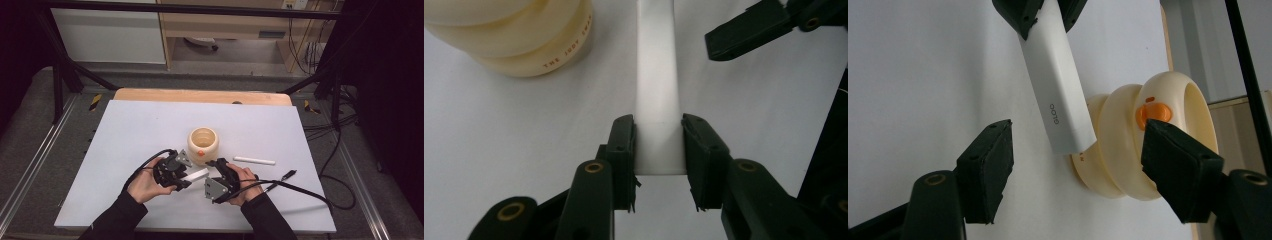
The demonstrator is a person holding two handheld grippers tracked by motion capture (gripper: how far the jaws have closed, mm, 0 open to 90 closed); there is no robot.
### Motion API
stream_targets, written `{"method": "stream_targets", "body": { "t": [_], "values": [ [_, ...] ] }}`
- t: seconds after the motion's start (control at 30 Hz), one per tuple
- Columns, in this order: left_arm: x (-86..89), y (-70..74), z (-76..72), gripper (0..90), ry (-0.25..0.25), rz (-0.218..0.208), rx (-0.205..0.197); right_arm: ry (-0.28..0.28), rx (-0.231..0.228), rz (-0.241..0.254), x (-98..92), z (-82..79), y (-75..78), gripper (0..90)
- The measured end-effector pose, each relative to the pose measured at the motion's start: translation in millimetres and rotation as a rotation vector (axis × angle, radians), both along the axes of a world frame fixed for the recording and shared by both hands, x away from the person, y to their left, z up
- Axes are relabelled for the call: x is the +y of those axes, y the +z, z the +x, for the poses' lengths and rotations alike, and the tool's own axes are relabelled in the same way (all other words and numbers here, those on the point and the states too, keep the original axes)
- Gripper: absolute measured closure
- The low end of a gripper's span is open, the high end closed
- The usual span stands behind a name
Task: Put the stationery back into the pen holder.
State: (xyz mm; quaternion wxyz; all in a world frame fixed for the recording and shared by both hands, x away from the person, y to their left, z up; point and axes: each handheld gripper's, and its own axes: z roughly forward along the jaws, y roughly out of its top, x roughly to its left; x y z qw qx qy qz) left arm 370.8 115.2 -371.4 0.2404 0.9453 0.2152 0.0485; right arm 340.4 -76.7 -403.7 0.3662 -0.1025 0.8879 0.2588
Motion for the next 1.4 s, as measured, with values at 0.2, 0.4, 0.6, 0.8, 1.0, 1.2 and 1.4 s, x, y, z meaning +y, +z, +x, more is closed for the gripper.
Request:
{"method": "stream_targets", "body": {
  "t": [0.2,0.4,0.6,0.8,1.0,1.2,1.4],
  "values": [
    [-9.4,3.2,-0.4,67.0,-0.006,-0.005,0.002,0.023,-0.031,-0.028,0.9,-1.1,-3.4,36.4],
    [-19.8,4.8,-0.7,66.9,-0.02,0.002,-0.001,0.059,-0.058,-0.048,2.4,-1.7,-5.7,45.3],
    [-26.2,5.4,-1.6,66.9,-0.028,0.0,0.0,0.091,-0.077,-0.08,2.1,-3.0,-6.4,55.0],
    [-29.0,5.0,-1.0,66.9,-0.026,-0.003,0.006,0.115,-0.089,-0.101,2.5,-4.0,-7.3,61.0],
    [-32.5,4.2,-0.8,66.9,-0.024,0.001,0.012,0.138,-0.101,-0.128,3.6,-5.7,-7.5,65.6],
    [-34.1,4.8,-0.1,66.9,-0.021,-0.01,0.023,0.15,-0.1,-0.118,5.0,-6.8,-7.7,64.9],
    [-34.6,4.5,-1.4,66.8,-0.032,-0.015,0.014,0.155,-0.109,-0.142,4.3,-8.5,-7.5,66.8]
  ]
}}
